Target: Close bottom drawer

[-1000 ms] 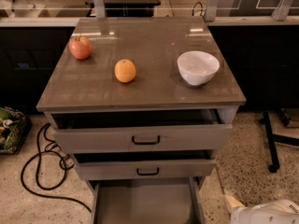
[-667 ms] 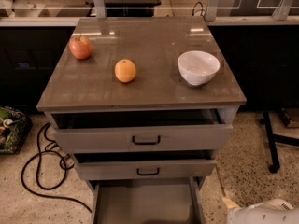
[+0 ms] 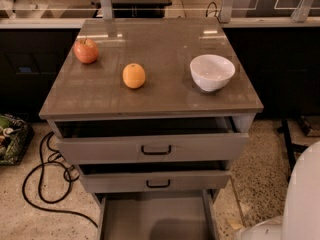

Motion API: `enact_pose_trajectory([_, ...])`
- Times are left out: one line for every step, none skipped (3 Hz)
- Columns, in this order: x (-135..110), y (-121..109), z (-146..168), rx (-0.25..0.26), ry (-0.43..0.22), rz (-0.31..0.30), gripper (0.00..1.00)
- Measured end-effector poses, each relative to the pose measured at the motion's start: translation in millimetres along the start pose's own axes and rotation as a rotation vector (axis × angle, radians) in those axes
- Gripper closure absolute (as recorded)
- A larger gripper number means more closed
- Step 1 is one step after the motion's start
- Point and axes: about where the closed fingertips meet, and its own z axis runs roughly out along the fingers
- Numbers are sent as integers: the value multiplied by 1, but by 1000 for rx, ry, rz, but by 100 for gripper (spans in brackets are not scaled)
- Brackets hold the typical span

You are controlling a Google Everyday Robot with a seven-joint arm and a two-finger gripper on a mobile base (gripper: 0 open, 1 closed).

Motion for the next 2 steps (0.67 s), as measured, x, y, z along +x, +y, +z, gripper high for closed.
enact_pose_trajectory([-12, 5, 24, -28, -28, -32, 0])
enact_pose_trajectory([-23, 13, 47, -54, -61, -58, 0])
